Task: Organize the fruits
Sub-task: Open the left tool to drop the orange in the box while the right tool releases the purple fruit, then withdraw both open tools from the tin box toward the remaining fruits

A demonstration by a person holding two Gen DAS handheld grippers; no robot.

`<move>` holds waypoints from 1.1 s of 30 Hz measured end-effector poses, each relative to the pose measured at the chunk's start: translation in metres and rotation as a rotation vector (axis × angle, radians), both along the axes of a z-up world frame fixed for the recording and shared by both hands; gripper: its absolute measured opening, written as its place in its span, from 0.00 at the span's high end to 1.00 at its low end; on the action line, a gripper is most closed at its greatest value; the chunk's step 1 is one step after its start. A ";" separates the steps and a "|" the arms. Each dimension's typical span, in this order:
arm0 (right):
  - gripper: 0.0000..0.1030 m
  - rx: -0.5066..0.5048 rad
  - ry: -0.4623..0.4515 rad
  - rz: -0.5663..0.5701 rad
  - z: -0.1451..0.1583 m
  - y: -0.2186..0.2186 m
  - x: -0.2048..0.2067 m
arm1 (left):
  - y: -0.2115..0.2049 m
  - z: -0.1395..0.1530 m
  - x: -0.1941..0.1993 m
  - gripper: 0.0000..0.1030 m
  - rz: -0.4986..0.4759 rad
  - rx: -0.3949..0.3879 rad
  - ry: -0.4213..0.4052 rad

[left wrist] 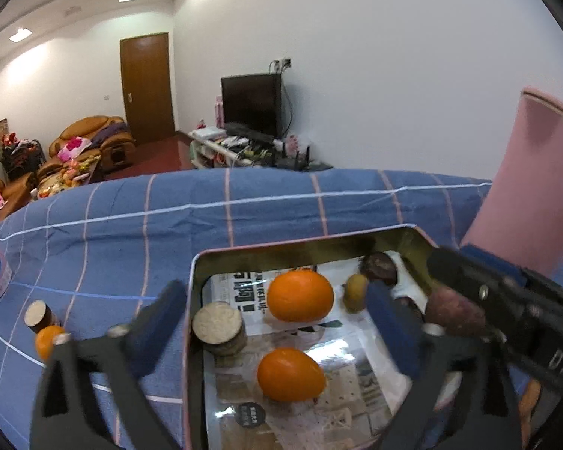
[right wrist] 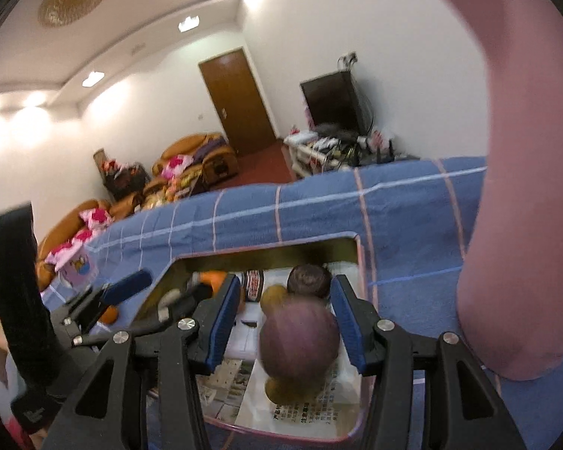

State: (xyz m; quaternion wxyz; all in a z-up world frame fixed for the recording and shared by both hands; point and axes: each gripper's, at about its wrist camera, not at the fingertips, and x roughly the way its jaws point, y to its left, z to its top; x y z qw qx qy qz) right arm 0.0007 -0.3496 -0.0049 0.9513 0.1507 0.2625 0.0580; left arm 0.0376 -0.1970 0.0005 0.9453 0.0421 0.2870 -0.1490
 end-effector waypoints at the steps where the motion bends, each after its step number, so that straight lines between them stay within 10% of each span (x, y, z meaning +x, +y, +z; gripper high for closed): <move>1: 0.46 -0.009 -0.021 -0.015 0.003 0.000 -0.004 | -0.002 0.003 -0.006 0.01 0.000 0.009 -0.034; 11: 0.34 -0.191 -0.180 -0.282 0.024 0.001 -0.035 | -0.003 0.011 -0.024 0.00 0.030 0.041 -0.133; 33: 0.31 -0.280 -0.243 -0.398 0.029 0.010 -0.058 | -0.005 0.013 -0.056 0.00 0.012 0.075 -0.219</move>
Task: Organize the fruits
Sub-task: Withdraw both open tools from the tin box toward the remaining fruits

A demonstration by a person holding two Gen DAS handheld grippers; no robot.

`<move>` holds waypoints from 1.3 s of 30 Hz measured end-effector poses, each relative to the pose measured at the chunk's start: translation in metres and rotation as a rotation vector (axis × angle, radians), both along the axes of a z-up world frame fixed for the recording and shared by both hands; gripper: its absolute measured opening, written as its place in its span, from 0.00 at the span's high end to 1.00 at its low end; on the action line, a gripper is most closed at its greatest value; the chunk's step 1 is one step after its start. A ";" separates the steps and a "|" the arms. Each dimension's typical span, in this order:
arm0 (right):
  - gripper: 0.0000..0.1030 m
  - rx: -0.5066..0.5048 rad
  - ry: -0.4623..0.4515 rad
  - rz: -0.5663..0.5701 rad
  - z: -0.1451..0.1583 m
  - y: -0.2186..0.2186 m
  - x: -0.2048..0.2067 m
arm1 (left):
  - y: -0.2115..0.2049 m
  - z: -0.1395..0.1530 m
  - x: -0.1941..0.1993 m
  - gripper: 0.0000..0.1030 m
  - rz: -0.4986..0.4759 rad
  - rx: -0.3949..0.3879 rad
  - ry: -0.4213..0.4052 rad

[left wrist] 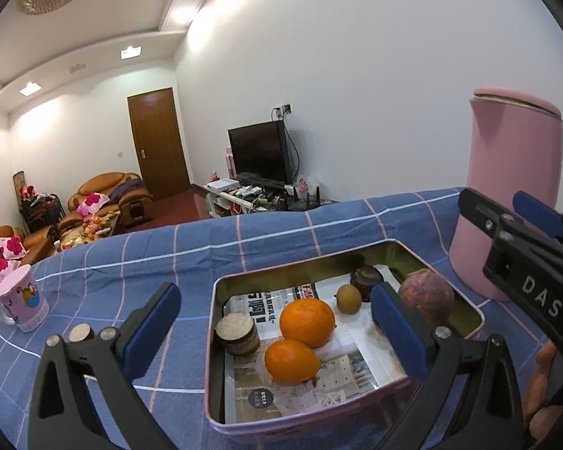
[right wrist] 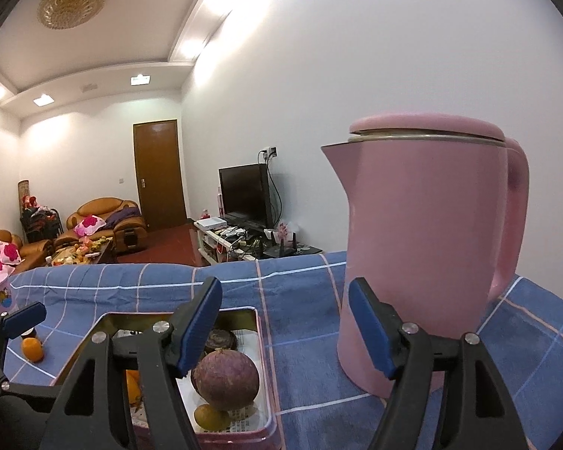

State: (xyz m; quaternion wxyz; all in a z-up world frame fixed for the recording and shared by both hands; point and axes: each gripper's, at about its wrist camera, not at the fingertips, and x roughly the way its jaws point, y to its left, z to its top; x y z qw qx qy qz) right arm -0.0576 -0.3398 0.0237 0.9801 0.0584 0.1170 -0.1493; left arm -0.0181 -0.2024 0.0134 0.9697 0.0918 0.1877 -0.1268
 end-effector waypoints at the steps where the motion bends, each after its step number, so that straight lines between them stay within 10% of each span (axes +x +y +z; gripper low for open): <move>1: 0.31 0.004 -0.001 -0.002 0.000 0.000 -0.001 | 0.001 0.000 -0.002 0.00 -0.002 -0.001 -0.007; 39: 0.31 0.119 0.058 0.014 -0.006 0.059 -0.033 | 0.078 0.000 -0.031 0.00 0.025 -0.017 -0.001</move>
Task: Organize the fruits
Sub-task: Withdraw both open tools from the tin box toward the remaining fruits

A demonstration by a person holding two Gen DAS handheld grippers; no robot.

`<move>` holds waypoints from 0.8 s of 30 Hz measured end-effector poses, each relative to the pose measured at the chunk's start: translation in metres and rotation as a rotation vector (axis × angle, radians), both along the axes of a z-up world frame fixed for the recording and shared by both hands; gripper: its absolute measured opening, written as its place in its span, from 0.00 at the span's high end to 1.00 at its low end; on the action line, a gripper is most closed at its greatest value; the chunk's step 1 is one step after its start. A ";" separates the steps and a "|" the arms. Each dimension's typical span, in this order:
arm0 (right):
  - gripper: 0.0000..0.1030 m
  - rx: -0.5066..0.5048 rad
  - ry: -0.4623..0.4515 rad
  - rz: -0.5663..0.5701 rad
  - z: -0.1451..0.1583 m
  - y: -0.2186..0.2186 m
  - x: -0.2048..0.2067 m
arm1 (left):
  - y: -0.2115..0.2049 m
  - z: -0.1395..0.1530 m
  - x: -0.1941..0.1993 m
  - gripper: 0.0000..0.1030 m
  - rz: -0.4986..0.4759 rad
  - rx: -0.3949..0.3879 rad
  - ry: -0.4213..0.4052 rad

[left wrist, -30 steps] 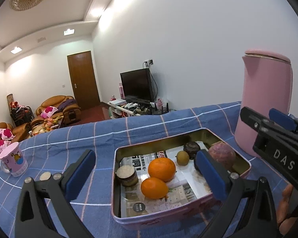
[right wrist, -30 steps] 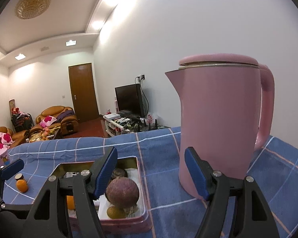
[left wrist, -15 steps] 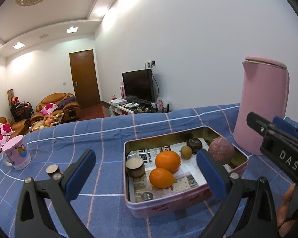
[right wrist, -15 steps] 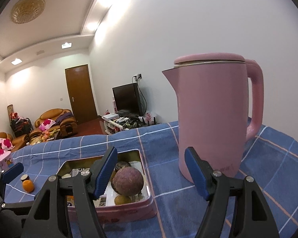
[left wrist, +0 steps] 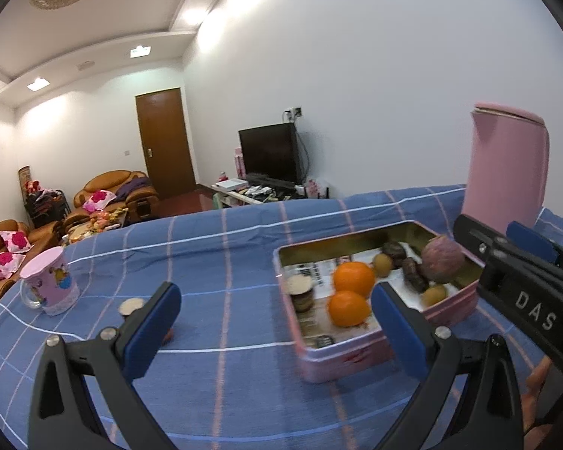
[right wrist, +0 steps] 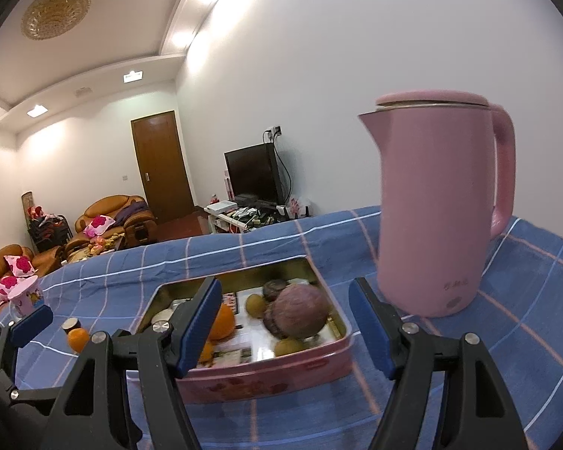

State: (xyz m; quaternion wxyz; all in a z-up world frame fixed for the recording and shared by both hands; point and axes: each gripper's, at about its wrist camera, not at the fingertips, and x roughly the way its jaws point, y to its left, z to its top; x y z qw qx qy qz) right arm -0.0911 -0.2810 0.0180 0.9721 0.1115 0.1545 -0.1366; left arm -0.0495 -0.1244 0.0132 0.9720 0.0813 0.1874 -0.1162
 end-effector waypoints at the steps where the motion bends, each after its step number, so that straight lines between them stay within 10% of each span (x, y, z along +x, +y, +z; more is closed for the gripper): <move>1: 0.31 0.003 0.001 0.003 0.000 0.003 0.002 | 0.006 0.000 0.001 0.00 0.006 -0.001 0.002; 24: 0.31 0.030 0.042 0.177 -0.006 0.110 0.062 | 0.126 -0.011 0.069 0.00 0.187 -0.001 0.132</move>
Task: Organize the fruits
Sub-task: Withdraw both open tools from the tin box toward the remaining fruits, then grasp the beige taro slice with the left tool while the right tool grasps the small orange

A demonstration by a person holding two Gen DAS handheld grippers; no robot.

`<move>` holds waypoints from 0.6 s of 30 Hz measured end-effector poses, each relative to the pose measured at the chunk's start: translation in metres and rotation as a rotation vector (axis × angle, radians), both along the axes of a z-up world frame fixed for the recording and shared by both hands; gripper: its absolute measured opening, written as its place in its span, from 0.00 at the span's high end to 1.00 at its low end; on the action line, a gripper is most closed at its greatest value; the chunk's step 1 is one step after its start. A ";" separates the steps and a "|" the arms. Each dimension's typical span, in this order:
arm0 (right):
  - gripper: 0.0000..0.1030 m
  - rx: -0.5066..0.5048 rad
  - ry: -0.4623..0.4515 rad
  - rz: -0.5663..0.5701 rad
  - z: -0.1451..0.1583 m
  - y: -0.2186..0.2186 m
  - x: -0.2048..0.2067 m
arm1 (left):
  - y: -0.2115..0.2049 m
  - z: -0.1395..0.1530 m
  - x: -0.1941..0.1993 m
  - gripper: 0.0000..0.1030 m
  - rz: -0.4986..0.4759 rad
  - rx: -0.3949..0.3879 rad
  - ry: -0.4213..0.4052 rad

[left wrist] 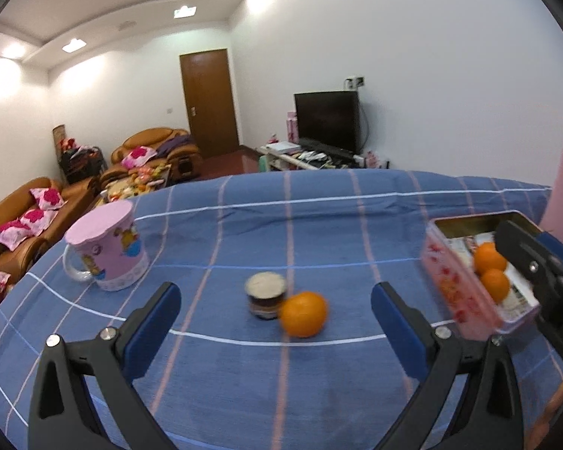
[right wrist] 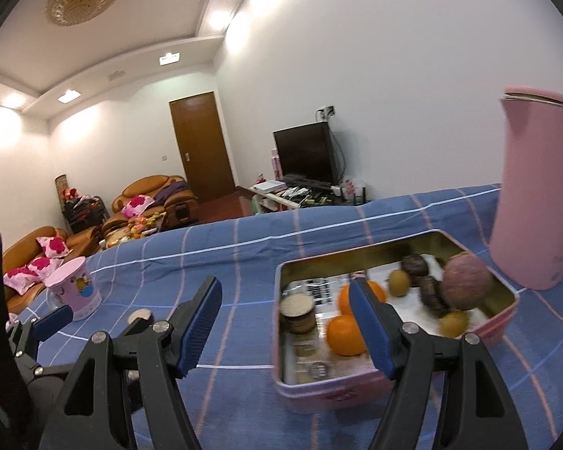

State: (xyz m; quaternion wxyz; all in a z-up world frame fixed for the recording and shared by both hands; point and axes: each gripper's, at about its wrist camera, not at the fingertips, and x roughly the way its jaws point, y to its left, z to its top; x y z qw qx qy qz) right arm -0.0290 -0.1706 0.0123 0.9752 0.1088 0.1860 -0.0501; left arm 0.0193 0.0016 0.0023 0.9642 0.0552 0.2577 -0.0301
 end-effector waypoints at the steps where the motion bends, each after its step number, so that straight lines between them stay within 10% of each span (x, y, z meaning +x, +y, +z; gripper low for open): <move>1: 0.31 -0.002 0.004 0.007 0.000 0.004 0.003 | 0.005 -0.001 0.003 0.00 0.006 0.006 0.006; 18: 0.31 0.005 0.259 0.316 -0.029 0.083 0.077 | 0.078 -0.024 0.057 0.00 0.201 0.141 0.185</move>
